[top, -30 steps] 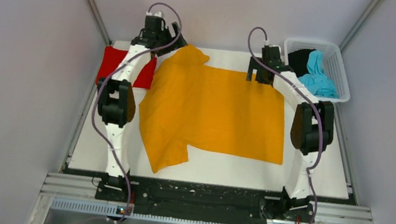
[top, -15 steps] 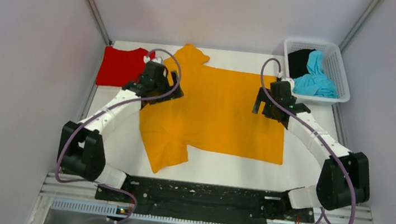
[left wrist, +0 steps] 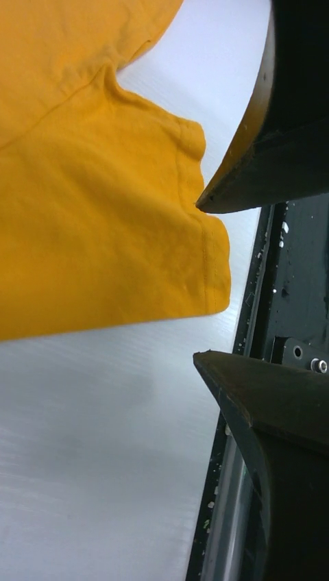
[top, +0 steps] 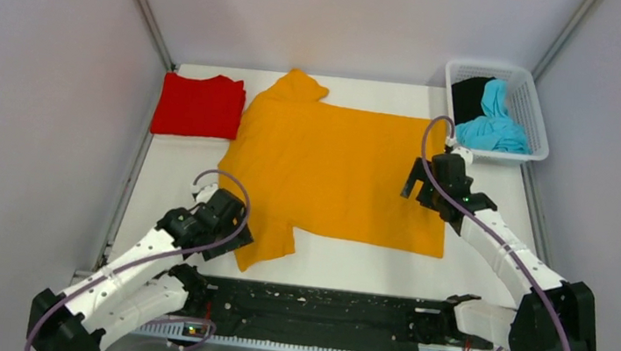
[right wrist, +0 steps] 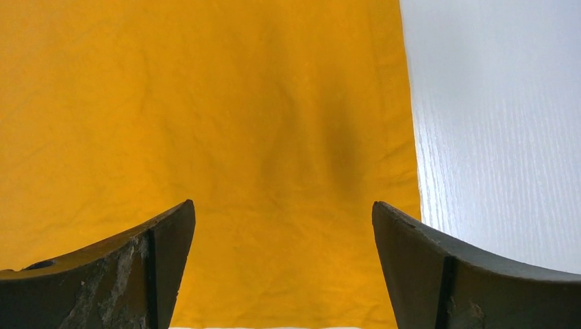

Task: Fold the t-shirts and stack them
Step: Grab the side of the flattened tshirt closest away from the robot with both arms

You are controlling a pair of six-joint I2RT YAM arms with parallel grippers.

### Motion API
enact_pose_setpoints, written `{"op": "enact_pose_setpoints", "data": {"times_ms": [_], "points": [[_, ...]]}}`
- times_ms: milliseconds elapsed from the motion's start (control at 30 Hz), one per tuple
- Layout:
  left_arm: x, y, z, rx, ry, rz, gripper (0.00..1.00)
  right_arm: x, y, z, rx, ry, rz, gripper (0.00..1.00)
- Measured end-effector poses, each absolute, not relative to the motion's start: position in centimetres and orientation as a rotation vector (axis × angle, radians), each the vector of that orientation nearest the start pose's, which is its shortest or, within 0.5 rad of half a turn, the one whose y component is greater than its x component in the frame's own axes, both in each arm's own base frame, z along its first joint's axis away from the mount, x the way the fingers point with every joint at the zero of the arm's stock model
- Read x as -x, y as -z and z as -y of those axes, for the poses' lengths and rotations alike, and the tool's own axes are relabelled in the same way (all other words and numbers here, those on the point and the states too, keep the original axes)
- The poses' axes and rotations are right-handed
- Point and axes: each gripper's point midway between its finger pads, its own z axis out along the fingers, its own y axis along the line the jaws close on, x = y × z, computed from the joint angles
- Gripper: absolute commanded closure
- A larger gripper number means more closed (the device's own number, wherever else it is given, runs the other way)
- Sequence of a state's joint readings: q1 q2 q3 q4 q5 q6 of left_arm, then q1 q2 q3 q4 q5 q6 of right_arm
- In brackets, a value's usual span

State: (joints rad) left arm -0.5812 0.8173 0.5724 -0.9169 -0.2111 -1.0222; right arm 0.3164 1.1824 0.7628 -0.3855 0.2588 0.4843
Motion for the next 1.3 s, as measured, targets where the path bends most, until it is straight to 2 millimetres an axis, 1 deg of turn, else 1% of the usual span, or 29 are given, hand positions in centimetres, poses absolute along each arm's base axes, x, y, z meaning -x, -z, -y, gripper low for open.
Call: {"op": "enact_pose_setpoints", "data": {"times_ms": [67, 133, 233, 333, 433, 567, 967, 1000, 1033, 1100, 1133, 1167, 1300], "points": [[-13.7, -5.8, 8.9, 0.672, 0.211, -2.622, 0.35, -30.5, -10.6, -7.3, -0.327, -0.094, -2.321, 0.01], [-13.2, -5.2, 8.8, 0.683, 0.209, -2.637, 0.39, -30.2, -10.6, -7.3, -0.344, -0.099, -2.321, 0.01], [-12.6, -4.3, 8.6, 0.696, 0.169, -2.678, 0.46, -30.2, -11.1, -7.3, -0.361, -0.115, -2.301, 0.01], [-12.2, -3.5, 8.5, 0.706, 0.117, -2.725, 0.49, -30.3, -11.8, -7.2, -0.372, -0.117, -2.277, 0.01], [-11.8, -2.9, 8.6, 0.707, 0.086, -2.769, 0.5, -30.3, -12.0, -6.9, -0.38, -0.107, -2.265, 0.01], [-11.6, -2.3, 9.4, 0.694, 0.124, -2.794, 0.51, -30.3, -12.0, -6.8, -0.382, -0.098, -2.264, 0.01], [-11.5, -1.4, 10.9, 0.631, 0.155, -2.845, 0.63, -29.9, -11.9, -6.0, -0.384, -0.049, -2.268, 0.01], [-11.4, -1.4, 11.1, 0.623, 0.154, -2.848, 0.65, -29.9, -11.9, -5.9, -0.386, -0.042, -2.266, 0.01], [-11.4, -1.4, 11.2, 0.615, 0.153, -2.85, 0.7, -29.8, -11.8, -5.8, -0.388, -0.036, -2.266, 0.01], [-11.4, -1.4, 11.4, 0.6, 0.148, -2.857, 0.84, -29.5, -11.7, -5.5, -0.392, -0.023, -2.267, 0.01], [-11.3, -1.4, 11.5, 0.599, 0.145, -2.86, 0.94, -29.4, -11.7, -5.4, -0.393, -0.02, -2.266, 0.01], [-11.3, -1.4, 11.5, 0.599, 0.143, -2.861, 1.0, -29.2, -11.6, -5.3, -0.394, -0.013, -2.27, 0.01], [-11.4, -1.4, 11.7, 0.605, 0.149, -2.857, 1.0, -28.6, -11.3, -4.8, -0.409, 0.017, -2.283, 0.01]]}}
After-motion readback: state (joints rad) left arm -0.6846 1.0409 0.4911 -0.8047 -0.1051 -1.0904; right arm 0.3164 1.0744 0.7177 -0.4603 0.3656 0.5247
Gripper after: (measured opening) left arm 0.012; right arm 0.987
